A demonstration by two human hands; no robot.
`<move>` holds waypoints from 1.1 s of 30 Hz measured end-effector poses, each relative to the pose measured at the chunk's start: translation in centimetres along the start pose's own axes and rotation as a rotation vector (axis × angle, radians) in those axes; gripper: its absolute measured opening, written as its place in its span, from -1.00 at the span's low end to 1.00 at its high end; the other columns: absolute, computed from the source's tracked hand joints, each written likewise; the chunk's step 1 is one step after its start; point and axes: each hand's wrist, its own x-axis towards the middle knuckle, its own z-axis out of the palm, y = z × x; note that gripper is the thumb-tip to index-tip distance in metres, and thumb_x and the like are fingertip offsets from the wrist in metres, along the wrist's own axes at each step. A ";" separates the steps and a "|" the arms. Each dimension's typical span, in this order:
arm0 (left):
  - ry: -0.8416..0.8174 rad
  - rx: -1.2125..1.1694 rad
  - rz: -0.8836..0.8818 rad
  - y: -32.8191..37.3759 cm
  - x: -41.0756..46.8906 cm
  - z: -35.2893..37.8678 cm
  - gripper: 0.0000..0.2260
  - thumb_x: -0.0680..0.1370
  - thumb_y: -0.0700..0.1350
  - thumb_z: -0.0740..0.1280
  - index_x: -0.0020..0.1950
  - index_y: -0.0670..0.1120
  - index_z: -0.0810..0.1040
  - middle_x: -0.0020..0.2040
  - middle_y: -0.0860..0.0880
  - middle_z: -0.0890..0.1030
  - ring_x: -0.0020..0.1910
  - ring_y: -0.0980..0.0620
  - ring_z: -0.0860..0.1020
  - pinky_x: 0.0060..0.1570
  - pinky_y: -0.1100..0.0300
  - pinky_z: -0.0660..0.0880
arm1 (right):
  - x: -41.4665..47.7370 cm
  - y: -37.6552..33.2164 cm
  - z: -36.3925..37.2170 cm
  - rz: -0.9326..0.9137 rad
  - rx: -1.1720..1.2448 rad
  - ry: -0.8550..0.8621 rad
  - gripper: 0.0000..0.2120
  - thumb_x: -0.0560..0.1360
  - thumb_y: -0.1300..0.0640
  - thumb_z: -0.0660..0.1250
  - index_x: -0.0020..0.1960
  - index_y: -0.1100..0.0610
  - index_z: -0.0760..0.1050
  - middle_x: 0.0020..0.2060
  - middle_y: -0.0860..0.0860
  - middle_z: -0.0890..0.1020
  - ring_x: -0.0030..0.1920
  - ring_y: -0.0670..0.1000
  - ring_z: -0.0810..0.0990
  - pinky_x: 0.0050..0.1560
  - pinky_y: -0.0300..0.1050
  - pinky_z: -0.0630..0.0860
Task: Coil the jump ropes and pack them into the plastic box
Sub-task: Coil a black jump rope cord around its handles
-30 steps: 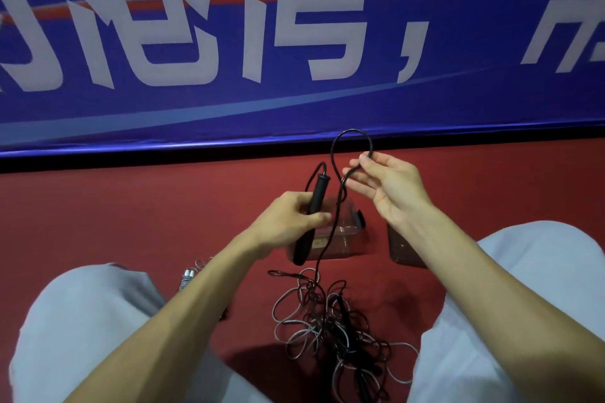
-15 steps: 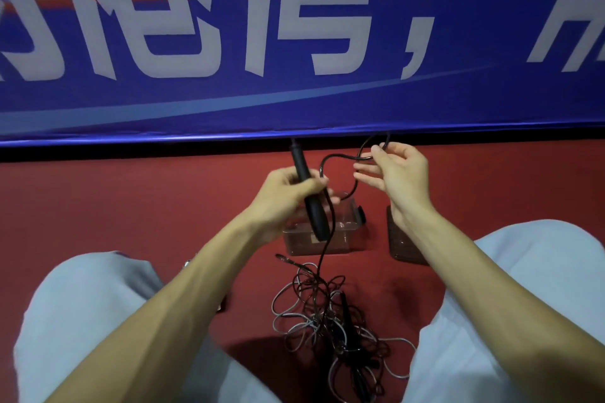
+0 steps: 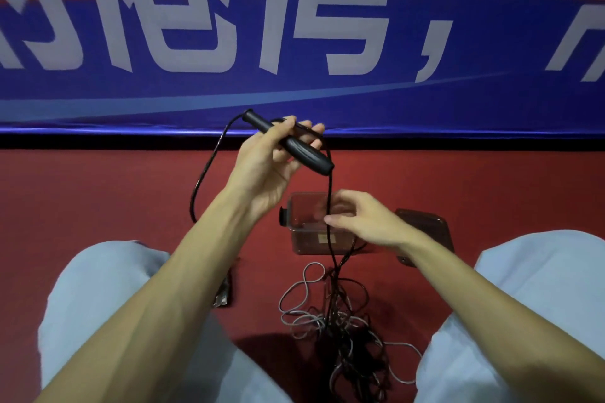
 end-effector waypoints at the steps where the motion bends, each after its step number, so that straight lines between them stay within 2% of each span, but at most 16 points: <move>1: 0.007 -0.025 0.007 0.2 0.0 -0.1 -0.94 0.61 -0.24 0.27 0.03 -0.23 0.46 -0.14 -0.14 0.66 0.01 -0.11 0.68 -0.01 0.11 0.63 | 0.1 0.2 0.1 -0.004 -0.007 0.021 -0.92 0.52 0.31 0.36 0.02 0.25 0.54 -0.03 0.12 0.69 -0.03 0.05 0.66 0.09 0.01 0.55; 2: 0.017 -0.045 0.013 0.3 0.1 -0.3 -0.92 0.61 -0.24 0.28 0.06 -0.24 0.45 -0.12 -0.15 0.67 0.02 -0.11 0.68 -0.02 0.11 0.63 | 0.1 0.2 0.2 0.006 0.006 0.051 -0.97 0.54 0.29 0.34 -0.03 0.24 0.53 -0.08 0.13 0.70 -0.04 0.12 0.67 0.04 0.06 0.58; 4: 0.045 -0.053 0.032 0.2 0.3 -0.5 -0.91 0.62 -0.24 0.27 0.07 -0.25 0.45 -0.09 -0.17 0.67 0.04 -0.11 0.68 -0.04 0.11 0.63 | 0.2 0.1 0.3 0.056 0.078 0.131 -0.90 0.56 0.30 0.30 -0.10 0.15 0.52 -0.16 0.11 0.69 -0.09 0.12 0.69 -0.06 0.07 0.63; 8: 0.108 0.111 0.078 -0.5 0.4 -0.8 -0.97 0.62 -0.26 0.25 0.01 -0.21 0.47 -0.10 -0.14 0.64 -0.02 -0.10 0.68 0.07 0.05 0.61 | 0.0 -0.2 -0.1 0.065 0.197 0.242 -0.82 0.57 0.34 0.26 -0.06 0.07 0.49 -0.25 0.09 0.65 -0.18 0.10 0.70 -0.17 0.06 0.66; 10: 0.133 0.289 0.080 -1.1 0.4 -0.8 -0.98 0.61 -0.27 0.27 0.01 -0.19 0.48 -0.05 -0.16 0.65 -0.04 -0.08 0.68 0.12 0.02 0.58 | -0.2 -0.5 -0.3 0.025 0.237 0.298 -0.83 0.57 0.35 0.25 -0.05 0.09 0.49 -0.24 0.11 0.65 -0.19 0.09 0.69 -0.23 0.01 0.66; 13: 0.108 0.623 0.047 -2.3 0.4 -1.1 -0.93 0.58 -0.29 0.31 -0.03 -0.13 0.53 -0.02 -0.14 0.66 -0.07 -0.06 0.65 0.06 0.02 0.56 | -0.3 -1.5 -0.9 -0.051 0.327 0.378 -0.85 0.59 0.36 0.22 -0.04 0.14 0.47 -0.22 0.13 0.64 -0.23 0.04 0.69 -0.30 -0.11 0.64; 15: 0.027 0.890 0.040 -3.2 0.4 -1.5 -0.90 0.58 -0.28 0.32 -0.05 -0.10 0.57 -0.07 -0.09 0.66 -0.11 0.00 0.64 -0.01 0.13 0.55 | -0.5 -2.1 -1.6 -0.095 0.402 0.448 -0.85 0.59 0.36 0.22 -0.04 0.15 0.48 -0.23 0.12 0.64 -0.25 0.04 0.70 -0.30 -0.09 0.64; 18: -0.136 1.187 -0.014 -4.3 0.1 -2.1 -0.91 0.56 -0.22 0.36 0.01 -0.08 0.63 -0.12 0.01 0.65 -0.15 0.11 0.59 0.00 0.20 0.50 | -0.7 -2.9 -2.5 -0.141 0.528 0.509 -0.87 0.59 0.36 0.22 -0.01 0.18 0.49 -0.23 0.15 0.61 -0.25 0.05 0.70 -0.31 -0.07 0.64; 21: -0.253 1.186 -0.117 -5.1 -0.6 -1.8 -0.89 0.57 -0.23 0.35 0.02 -0.07 0.64 -0.17 0.08 0.63 -0.22 0.20 0.54 -0.12 0.30 0.46 | -0.9 -3.3 -3.2 -0.158 0.712 0.533 -0.90 0.59 0.35 0.23 0.01 0.21 0.49 -0.23 0.15 0.61 -0.23 0.08 0.70 -0.32 -0.08 0.63; 24: -0.295 1.087 -0.222 -5.3 -1.1 -1.1 -0.88 0.58 -0.31 0.30 -0.01 -0.13 0.60 -0.07 -0.07 0.69 -0.15 0.13 0.62 -0.16 0.33 0.51 | -0.9 -3.3 -3.8 -0.159 0.884 0.557 -0.91 0.61 0.33 0.20 -0.01 0.23 0.47 -0.24 0.12 0.62 -0.20 0.07 0.70 -0.29 -0.10 0.62; 26: -0.295 1.004 -0.285 -5.2 -1.3 -0.9 -0.90 0.58 -0.31 0.30 -0.03 -0.16 0.58 0.01 -0.21 0.69 -0.12 0.07 0.66 -0.14 0.23 0.58 | -0.8 -3.2 -4.2 -0.147 0.983 0.581 -0.90 0.62 0.33 0.18 -0.03 0.23 0.44 -0.23 0.11 0.62 -0.18 0.07 0.70 -0.27 -0.11 0.62; 29: -0.296 0.934 -0.316 -5.0 -1.4 -0.9 -0.93 0.58 -0.27 0.32 -0.05 -0.14 0.58 0.01 -0.23 0.69 -0.10 -0.02 0.66 0.05 0.00 0.57 | -0.6 -2.7 -4.7 -0.123 1.095 0.625 -0.88 0.62 0.32 0.17 -0.07 0.25 0.43 -0.21 0.14 0.61 -0.14 0.09 0.71 -0.22 -0.08 0.63; 31: -0.288 0.877 -0.326 -4.8 -1.4 -0.9 -0.93 0.58 -0.28 0.33 -0.04 -0.15 0.58 -0.07 -0.18 0.70 -0.13 0.00 0.66 0.01 0.01 0.59 | -0.5 -2.4 -5.0 -0.098 1.162 0.655 -0.88 0.63 0.33 0.16 -0.07 0.27 0.42 -0.20 0.16 0.60 -0.15 0.11 0.71 -0.20 -0.07 0.64; 33: -0.267 0.806 -0.314 -4.7 -1.5 -0.6 -0.95 0.57 -0.28 0.33 -0.02 -0.16 0.58 -0.15 -0.14 0.68 -0.17 0.02 0.67 -0.11 0.10 0.61 | -0.3 -2.2 -5.1 -0.069 1.211 0.682 -0.88 0.63 0.35 0.15 -0.07 0.27 0.41 -0.20 0.19 0.59 -0.17 0.11 0.70 -0.22 -0.07 0.64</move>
